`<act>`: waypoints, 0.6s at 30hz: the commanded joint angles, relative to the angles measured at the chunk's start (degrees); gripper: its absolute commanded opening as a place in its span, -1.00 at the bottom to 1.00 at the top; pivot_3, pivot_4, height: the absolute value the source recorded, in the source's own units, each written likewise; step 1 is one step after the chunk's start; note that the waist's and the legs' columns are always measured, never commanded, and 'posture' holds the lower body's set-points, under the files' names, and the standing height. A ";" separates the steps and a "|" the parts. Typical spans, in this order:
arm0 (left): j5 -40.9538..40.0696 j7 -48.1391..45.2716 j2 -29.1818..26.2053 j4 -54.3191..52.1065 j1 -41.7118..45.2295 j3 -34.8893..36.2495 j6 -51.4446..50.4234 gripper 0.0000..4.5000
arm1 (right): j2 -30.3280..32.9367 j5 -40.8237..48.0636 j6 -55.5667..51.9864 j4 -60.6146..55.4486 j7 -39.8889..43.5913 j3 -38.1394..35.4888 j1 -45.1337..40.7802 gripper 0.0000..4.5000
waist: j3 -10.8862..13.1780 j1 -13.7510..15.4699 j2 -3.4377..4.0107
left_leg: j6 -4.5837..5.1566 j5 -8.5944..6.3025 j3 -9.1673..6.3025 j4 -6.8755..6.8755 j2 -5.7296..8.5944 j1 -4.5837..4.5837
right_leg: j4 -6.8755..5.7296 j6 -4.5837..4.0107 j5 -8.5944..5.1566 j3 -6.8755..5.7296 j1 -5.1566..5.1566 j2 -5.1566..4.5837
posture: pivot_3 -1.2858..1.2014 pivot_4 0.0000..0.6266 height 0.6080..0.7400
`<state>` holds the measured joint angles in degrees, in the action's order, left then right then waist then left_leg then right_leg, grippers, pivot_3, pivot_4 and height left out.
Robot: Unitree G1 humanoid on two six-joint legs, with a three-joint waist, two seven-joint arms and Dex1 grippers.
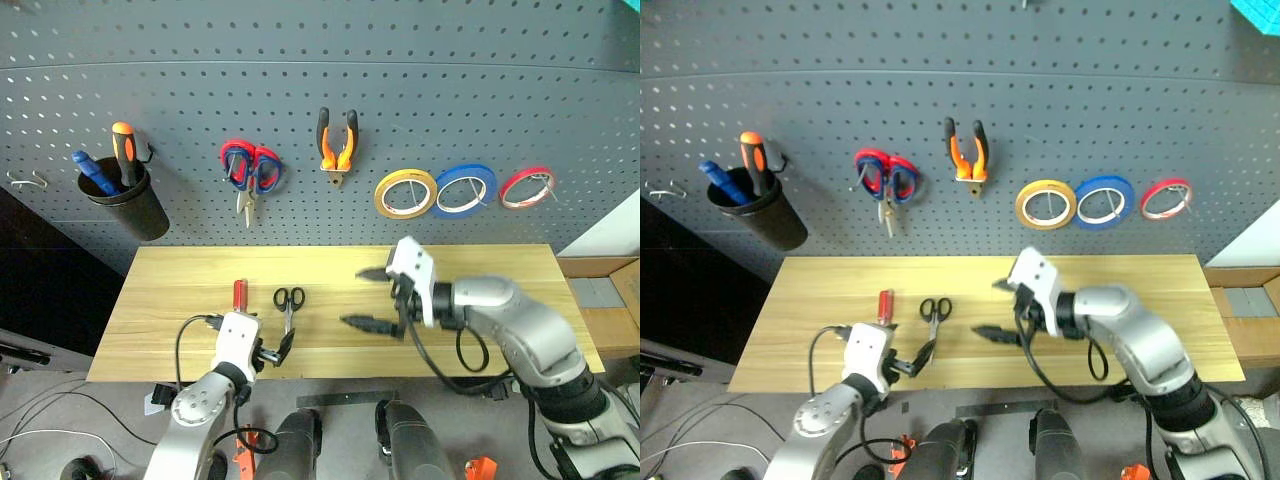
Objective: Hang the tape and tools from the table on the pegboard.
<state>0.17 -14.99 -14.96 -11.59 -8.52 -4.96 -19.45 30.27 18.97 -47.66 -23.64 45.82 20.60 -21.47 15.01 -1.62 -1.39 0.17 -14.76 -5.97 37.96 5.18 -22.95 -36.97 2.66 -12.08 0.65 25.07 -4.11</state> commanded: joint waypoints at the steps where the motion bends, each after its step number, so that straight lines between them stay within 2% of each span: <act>1: 5.60 5.75 1.86 3.10 2.27 -2.52 -2.25 1.00 | -1.36 -4.14 2.83 1.21 -4.07 2.78 1.67 0.98 | 0.00 -0.21 0.00 | 0.00 0.00 0.00 0.00 -0.01 0.02 | -0.02 0.00 0.00 0.02 0.00 0.00 | -0.01 -0.20 1.00; 8: 8.98 13.57 8.84 13.04 9.26 -3.68 -4.29 1.00 | -0.31 -6.75 5.09 3.71 -4.29 5.30 7.30 0.98 | -0.01 -0.02 -0.03 | -0.01 0.00 0.03 0.02 0.03 0.03 | 0.00 0.04 0.01 0.03 -0.02 -0.01 | -0.02 -0.16 1.00; 18: 5.90 16.98 15.59 22.80 15.03 0.65 -12.82 1.00 | -1.47 -6.33 4.58 4.67 -4.70 3.26 7.08 0.98 | -0.03 -0.09 -0.05 | -0.01 0.01 0.00 0.06 0.03 0.14 | 0.01 0.36 -0.16 -0.02 -0.21 -0.01 | -0.03 -0.15 1.00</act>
<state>6.37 1.16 0.38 8.05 7.90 -5.11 -29.21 28.81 12.46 -43.74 -18.37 41.09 25.15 -14.26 14.99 -1.72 -1.44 0.15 -14.76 -5.97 38.02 5.21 -22.81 -36.95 3.03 -12.24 0.64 24.84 -4.12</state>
